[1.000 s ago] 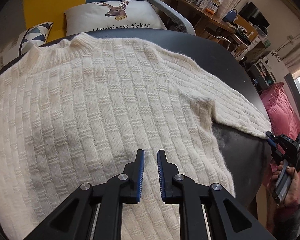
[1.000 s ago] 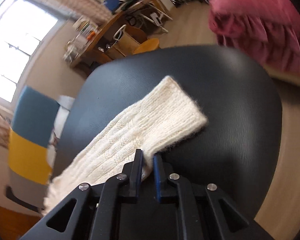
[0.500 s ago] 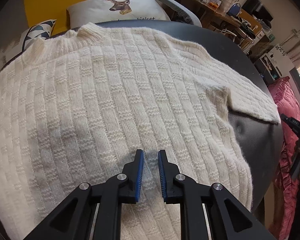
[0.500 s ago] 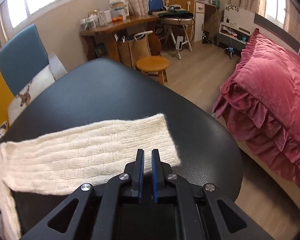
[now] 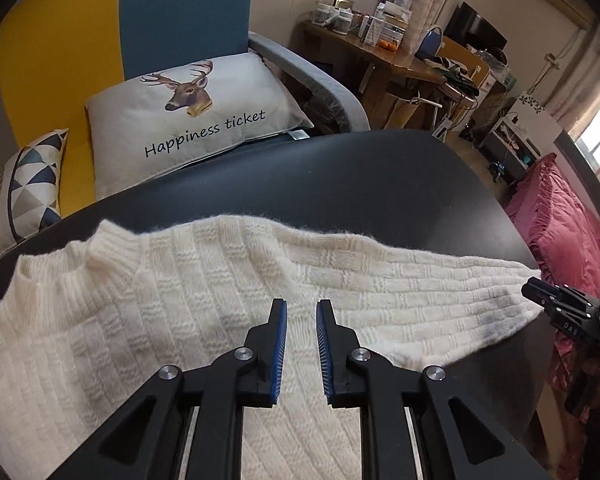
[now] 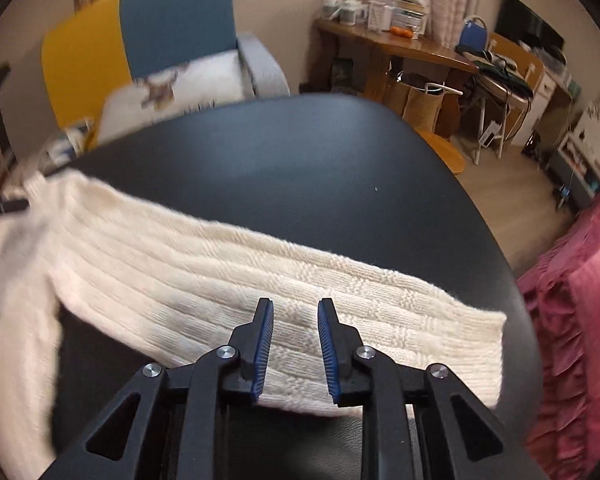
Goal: Fold clothes
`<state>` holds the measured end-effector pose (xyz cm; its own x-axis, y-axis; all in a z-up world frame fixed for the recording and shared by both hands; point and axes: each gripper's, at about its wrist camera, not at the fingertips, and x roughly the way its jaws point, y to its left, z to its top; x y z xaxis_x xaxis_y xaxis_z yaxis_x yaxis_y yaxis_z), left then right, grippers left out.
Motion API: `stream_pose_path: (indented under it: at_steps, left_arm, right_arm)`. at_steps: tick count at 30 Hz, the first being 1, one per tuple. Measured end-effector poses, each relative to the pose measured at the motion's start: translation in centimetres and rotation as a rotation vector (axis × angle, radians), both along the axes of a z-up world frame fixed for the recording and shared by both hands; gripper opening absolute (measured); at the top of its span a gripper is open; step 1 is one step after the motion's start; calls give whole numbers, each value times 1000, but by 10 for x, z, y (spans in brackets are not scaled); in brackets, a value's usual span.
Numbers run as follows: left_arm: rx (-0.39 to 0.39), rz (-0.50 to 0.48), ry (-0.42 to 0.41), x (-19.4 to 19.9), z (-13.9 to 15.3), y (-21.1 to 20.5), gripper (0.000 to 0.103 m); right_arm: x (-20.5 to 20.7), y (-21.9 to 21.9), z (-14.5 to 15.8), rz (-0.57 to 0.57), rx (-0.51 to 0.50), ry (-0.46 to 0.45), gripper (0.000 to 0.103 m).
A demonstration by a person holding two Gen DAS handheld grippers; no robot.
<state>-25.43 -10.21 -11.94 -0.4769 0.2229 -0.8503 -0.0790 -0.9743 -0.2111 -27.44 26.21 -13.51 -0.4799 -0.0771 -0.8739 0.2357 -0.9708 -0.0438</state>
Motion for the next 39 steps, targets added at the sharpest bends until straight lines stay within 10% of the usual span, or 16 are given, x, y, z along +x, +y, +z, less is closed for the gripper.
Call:
stream_pose_path:
  at_steps: [19, 25, 29, 39]
  left_arm:
    - [-175, 4, -55, -67, -50, 46, 16]
    - [-50, 32, -8, -51, -37, 25, 16]
    - [32, 14, 23, -22, -22, 5, 15]
    - [77, -248, -34, 52, -28, 53, 15]
  right_arm:
    - [-26, 8, -33, -147, 169, 21, 23]
    - [-18, -4, -6, -107, 74, 55, 23]
    - [2, -57, 19, 154, -188, 57, 23]
    - [6, -130, -28, 241, 32, -62, 23]
